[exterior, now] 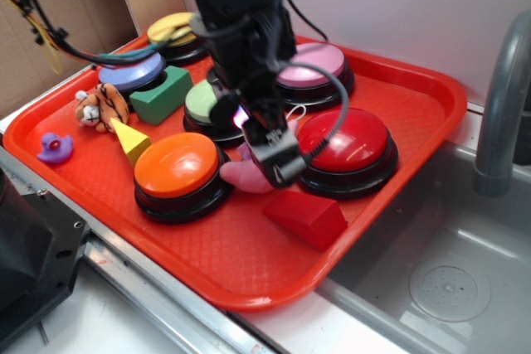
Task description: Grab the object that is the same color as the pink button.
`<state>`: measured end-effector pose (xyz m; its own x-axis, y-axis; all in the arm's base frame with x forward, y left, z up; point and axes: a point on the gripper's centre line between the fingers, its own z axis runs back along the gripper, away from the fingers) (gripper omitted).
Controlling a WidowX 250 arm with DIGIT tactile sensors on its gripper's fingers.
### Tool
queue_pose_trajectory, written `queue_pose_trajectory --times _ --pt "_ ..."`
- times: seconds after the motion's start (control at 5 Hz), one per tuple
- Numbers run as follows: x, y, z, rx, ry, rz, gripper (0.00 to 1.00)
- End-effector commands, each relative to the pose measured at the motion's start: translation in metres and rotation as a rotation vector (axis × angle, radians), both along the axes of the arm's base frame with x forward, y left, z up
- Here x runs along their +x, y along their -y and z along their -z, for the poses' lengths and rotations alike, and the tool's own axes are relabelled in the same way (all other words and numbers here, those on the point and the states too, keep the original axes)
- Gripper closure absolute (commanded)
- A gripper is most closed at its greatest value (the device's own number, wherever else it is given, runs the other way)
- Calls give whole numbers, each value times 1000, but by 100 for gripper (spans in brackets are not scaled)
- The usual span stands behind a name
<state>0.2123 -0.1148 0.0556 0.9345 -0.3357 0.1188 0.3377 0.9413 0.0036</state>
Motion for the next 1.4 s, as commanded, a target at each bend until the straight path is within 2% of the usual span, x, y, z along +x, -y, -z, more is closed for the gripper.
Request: queue_pose_trajectory --times 0.0,0.2,0.4,0.8,1.2 --pt "8 4 7 34 -10 -45 0" --pt "6 -3 8 26 -20 -107 11" --pt "5 -8 8 18 -16 -153 100" --pt "6 -14 9 30 -23 -183 100" --pt "10 -22 -15 -4 -20 -281 100"
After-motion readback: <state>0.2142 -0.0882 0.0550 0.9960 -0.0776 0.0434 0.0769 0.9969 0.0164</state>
